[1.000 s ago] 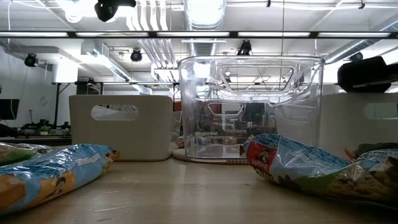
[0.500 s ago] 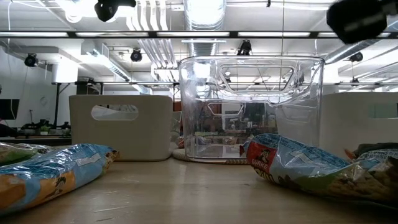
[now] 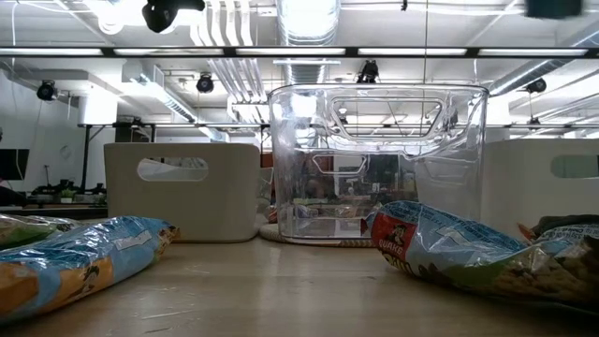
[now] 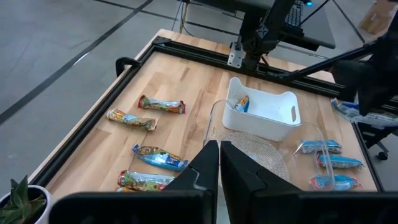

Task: Pick and place Granola Bars by type
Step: Put the right blue granola bar into the transparent bin

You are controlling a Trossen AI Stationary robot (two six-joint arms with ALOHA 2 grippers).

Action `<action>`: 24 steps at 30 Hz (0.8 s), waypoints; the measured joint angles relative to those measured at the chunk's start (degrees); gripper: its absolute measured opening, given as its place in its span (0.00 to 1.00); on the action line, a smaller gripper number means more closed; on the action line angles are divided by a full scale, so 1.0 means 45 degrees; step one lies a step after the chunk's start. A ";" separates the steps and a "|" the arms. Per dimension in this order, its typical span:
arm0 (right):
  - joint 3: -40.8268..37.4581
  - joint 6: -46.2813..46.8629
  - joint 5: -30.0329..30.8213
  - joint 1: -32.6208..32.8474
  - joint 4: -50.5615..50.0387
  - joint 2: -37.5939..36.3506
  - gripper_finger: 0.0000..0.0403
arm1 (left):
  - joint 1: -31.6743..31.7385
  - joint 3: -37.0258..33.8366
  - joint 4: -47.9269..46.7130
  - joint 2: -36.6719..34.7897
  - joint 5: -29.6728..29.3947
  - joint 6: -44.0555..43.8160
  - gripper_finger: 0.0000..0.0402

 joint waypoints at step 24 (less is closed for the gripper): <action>0.1500 0.0542 0.0245 -0.6197 -0.0119 0.0019 0.11 | 0.0000 0.0000 -0.0005 -0.0005 0.0000 0.0000 0.00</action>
